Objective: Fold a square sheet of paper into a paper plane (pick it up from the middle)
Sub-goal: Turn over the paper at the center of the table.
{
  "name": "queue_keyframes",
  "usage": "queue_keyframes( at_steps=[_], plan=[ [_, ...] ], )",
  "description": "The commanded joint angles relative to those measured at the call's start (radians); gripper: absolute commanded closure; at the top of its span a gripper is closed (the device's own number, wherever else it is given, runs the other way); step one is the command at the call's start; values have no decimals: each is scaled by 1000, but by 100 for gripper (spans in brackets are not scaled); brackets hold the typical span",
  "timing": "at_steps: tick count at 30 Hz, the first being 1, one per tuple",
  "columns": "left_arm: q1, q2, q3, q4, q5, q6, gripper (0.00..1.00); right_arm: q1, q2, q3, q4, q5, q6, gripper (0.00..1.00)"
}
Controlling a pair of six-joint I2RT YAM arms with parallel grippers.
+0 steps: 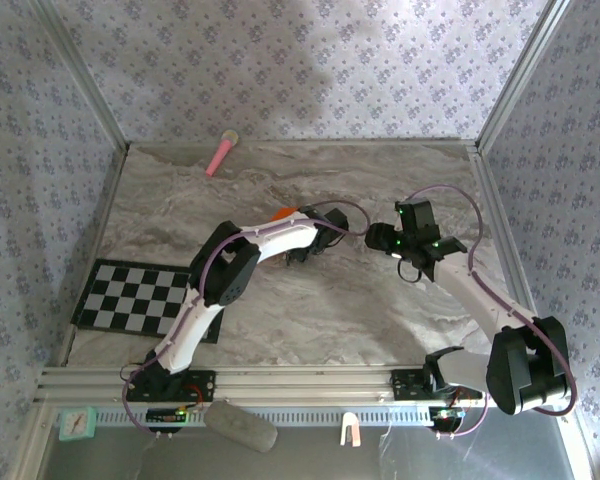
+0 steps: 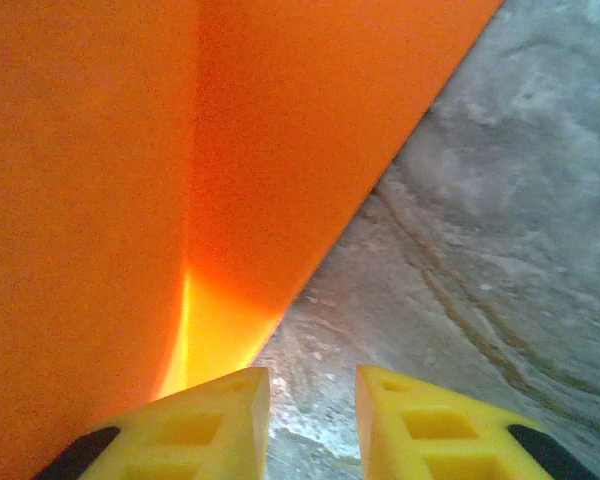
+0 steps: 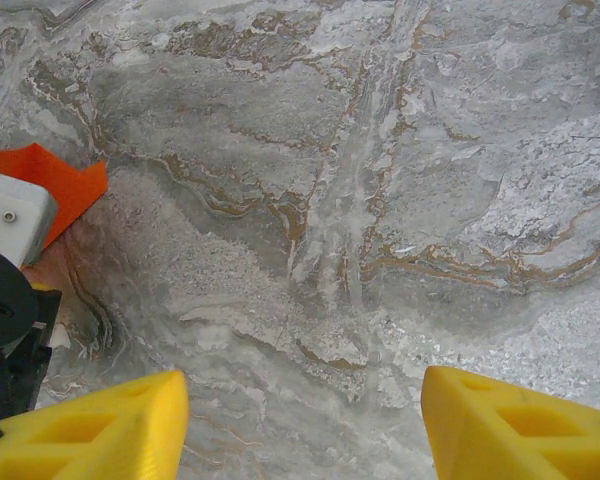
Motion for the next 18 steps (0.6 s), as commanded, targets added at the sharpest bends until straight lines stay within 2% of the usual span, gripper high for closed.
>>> queue_keyframes(
  at_steps=[1,11,14,18],
  plan=[
    [-16,-45,20,-26,110,-41,68,-12,-1,-8,-4,-6,26,36],
    [-32,-318,-226,145,605,-205,58,-29,12,-6,14,-26,49,36],
    [-18,-410,-285,175,630,-220,53,-28,21,-7,31,-43,56,36],
    [65,-500,-355,249,651,-211,46,-24,50,-13,66,-94,70,35]
  ],
)
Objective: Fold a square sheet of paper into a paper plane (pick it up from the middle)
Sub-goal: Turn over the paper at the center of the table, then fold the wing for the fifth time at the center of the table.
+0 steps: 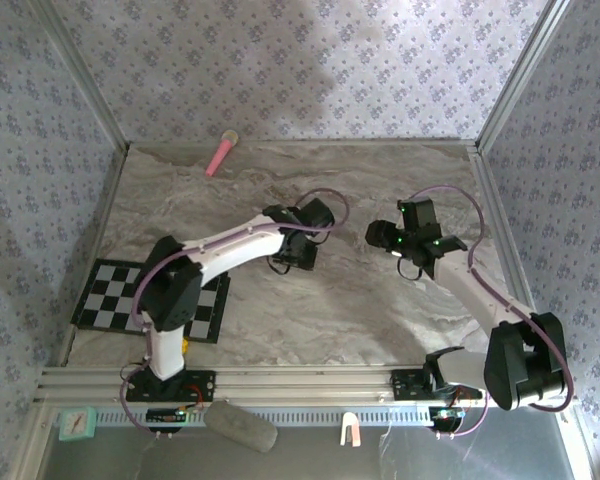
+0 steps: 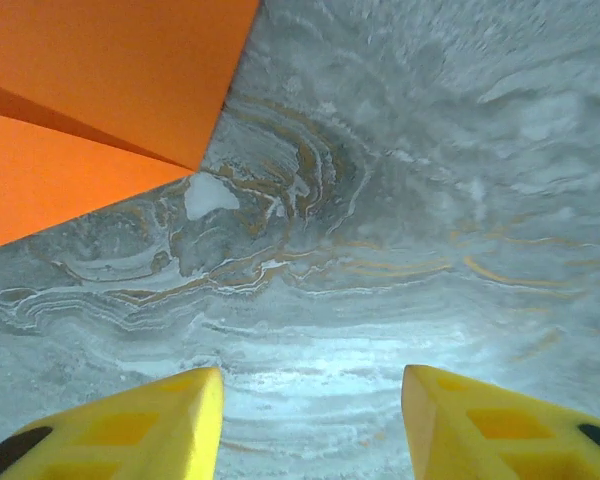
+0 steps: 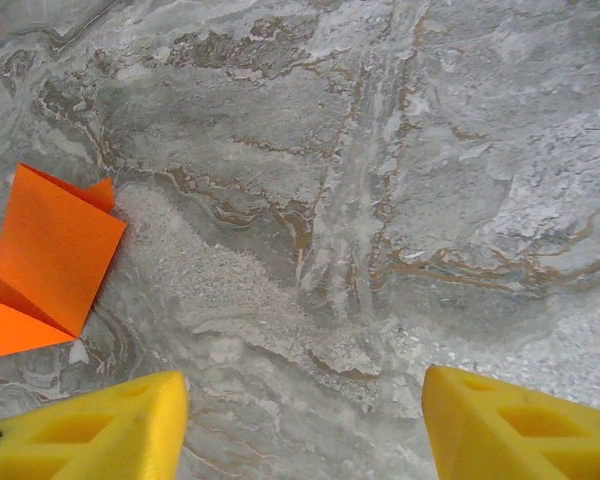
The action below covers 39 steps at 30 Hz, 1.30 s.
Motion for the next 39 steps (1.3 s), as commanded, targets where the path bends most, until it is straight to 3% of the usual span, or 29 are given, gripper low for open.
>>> queue_keyframes(
  at_steps=[1,8,15,22,26,33,39],
  plan=[
    [89,-58,-61,101,92,-19,44,3,27,-13,39,-59,29,35],
    [272,-5,-117,275,228,-18,35,43,73,-21,84,-87,63,35],
    [350,93,-105,340,275,-45,30,77,104,-10,93,-87,71,35],
    [358,142,-100,354,280,-53,28,89,134,9,97,-98,74,35],
    [357,149,-122,360,320,-105,28,99,166,9,136,-166,147,36],
    [332,97,-279,514,467,-324,30,144,217,-15,222,-220,354,38],
    [281,4,-414,624,478,-516,30,207,266,-25,266,-224,491,41]
  ],
)
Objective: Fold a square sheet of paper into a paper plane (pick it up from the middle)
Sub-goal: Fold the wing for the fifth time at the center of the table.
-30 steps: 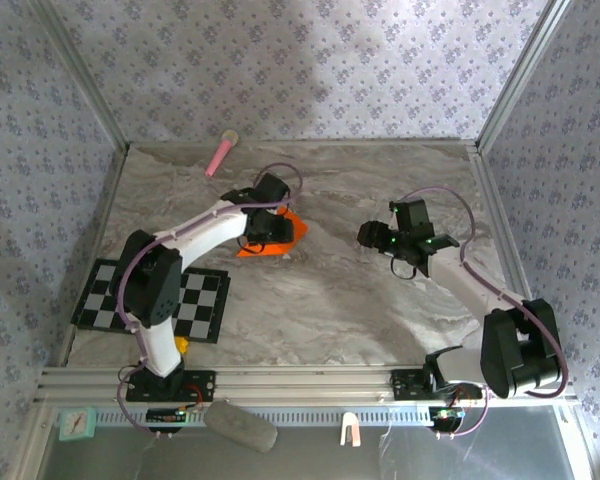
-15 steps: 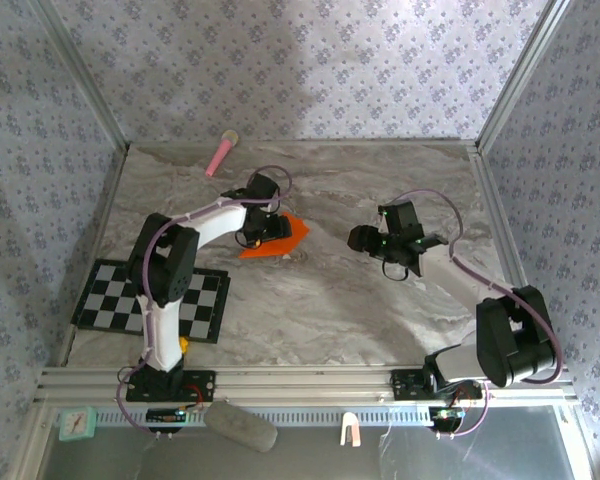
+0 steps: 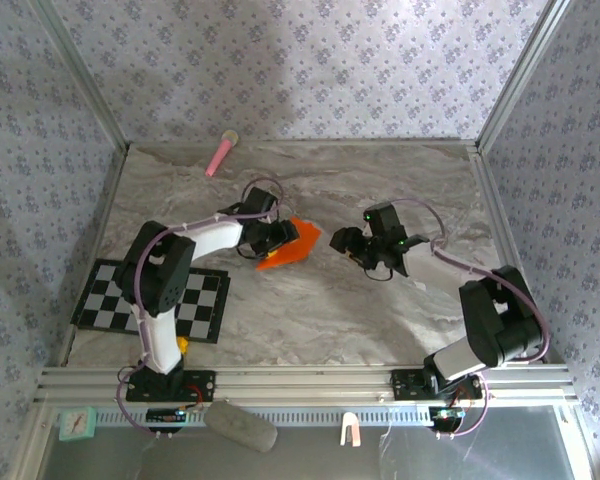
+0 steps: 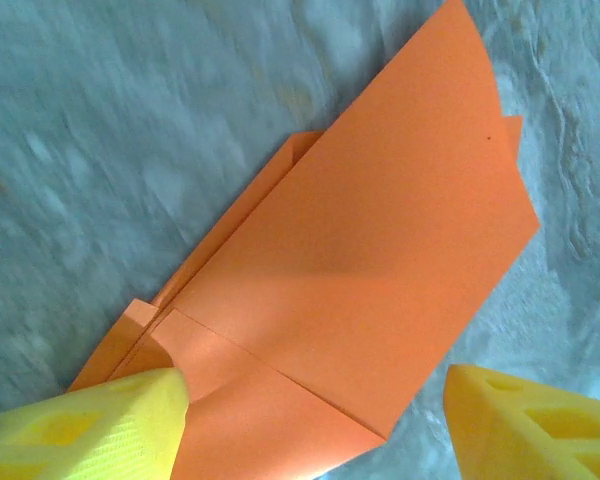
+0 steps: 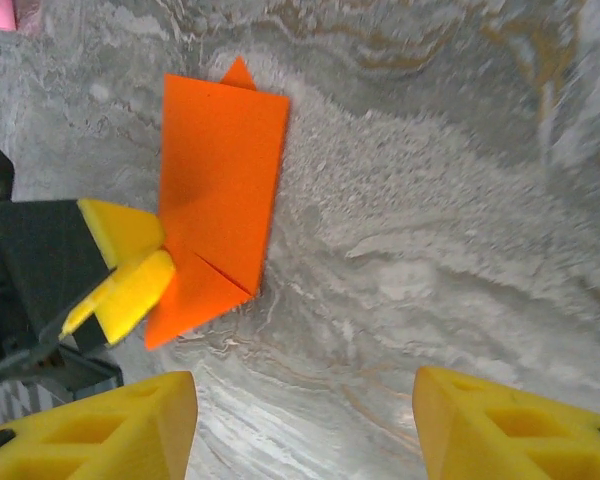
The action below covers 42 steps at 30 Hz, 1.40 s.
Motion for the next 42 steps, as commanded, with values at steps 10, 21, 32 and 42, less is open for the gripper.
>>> queue_keyframes(
  at_steps=[10,21,32,42],
  plan=[
    [-72,-97,-227,125,24,-336,38,149,145,-44,194,17,349,56],
    [-71,-91,-240,127,18,-344,49,193,211,-33,204,46,390,62],
    [-71,-81,-240,132,30,-347,50,197,258,-2,241,18,375,69],
    [-65,-94,-261,148,43,-364,51,193,232,-9,269,45,330,72]
  ],
)
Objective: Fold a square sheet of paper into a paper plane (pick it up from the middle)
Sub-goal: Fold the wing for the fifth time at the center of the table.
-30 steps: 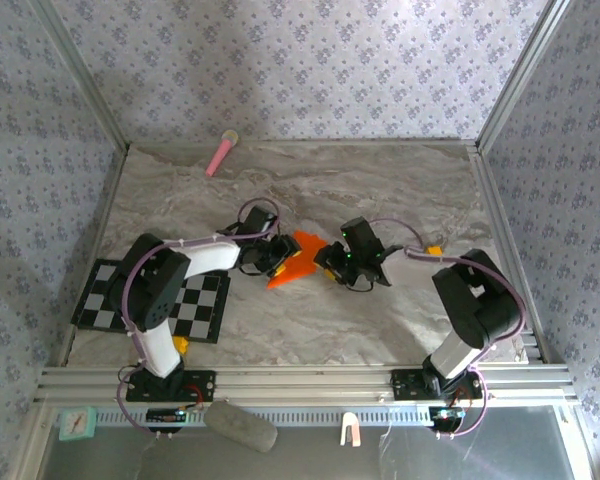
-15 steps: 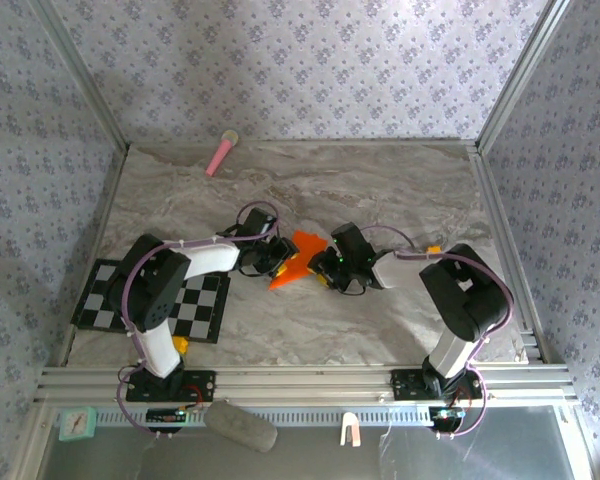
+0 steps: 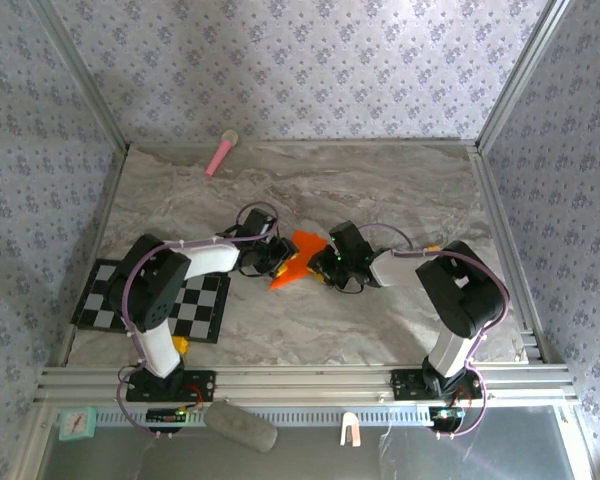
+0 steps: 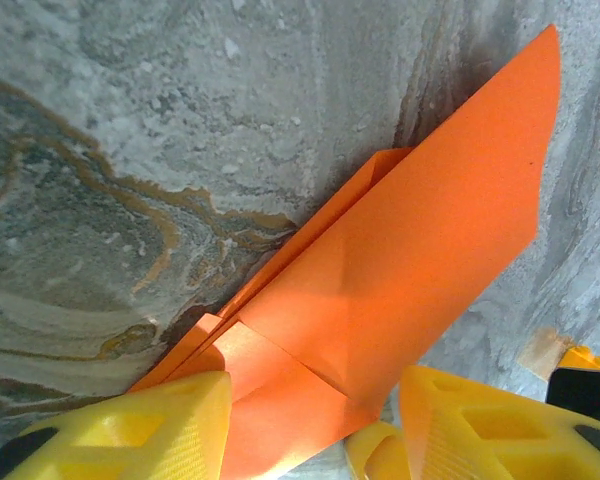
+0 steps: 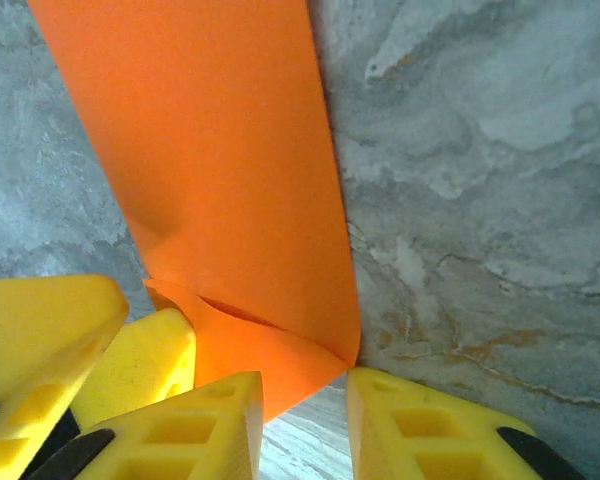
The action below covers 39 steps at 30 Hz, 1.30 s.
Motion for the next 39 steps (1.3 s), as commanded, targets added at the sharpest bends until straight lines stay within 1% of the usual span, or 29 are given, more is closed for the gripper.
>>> queue_keyframes(
  at_steps=[1,5,11,20,28,33,36,39],
  plan=[
    [-2,9,-40,-52,13,-21,51,2,5,5,58,23,-27,72],
    [4,4,-46,-52,15,-21,51,2,-2,-13,122,17,-28,72],
    [11,0,-55,-50,12,-25,51,1,-20,-35,112,32,-19,73],
    [20,-9,-68,-41,7,-36,52,11,-22,-87,107,37,57,73],
    [22,-9,-84,-17,24,-56,52,8,8,-67,118,35,42,78],
    [26,-9,-97,10,40,-74,53,7,7,-78,185,35,44,82],
    [27,-11,-101,19,45,-80,53,7,-1,-85,190,44,46,84],
    [28,-15,-102,20,46,-81,53,5,-5,-87,189,47,49,89]
  ],
)
